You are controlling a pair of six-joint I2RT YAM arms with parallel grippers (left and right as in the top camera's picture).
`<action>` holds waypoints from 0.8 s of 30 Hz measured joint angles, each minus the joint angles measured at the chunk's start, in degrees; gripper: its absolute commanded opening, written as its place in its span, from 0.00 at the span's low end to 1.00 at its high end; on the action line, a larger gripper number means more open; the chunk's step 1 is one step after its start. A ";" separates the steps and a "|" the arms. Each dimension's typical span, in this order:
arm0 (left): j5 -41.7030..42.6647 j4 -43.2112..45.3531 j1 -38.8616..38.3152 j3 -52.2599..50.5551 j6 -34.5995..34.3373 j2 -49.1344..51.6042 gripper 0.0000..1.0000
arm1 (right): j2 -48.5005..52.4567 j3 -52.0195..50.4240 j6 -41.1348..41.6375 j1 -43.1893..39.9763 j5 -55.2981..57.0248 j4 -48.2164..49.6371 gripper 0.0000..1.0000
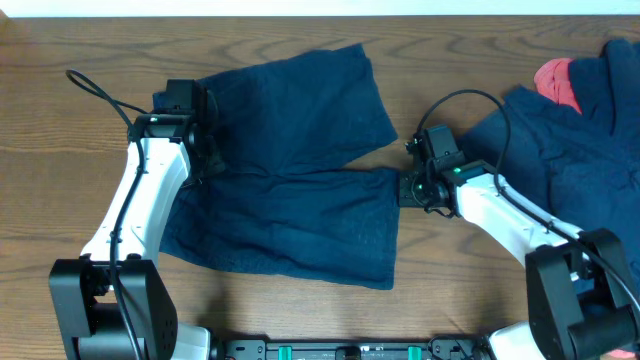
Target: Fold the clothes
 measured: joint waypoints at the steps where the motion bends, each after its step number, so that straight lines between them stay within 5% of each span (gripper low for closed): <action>1: 0.00 -0.02 0.00 0.00 0.00 0.00 0.09 | -0.07 0.00 -0.37 0.02 -1.11 0.15 0.33; 24: 0.00 -0.44 0.00 0.00 0.00 0.00 0.09 | 0.90 -0.02 -1.29 -0.39 -1.05 -0.28 0.34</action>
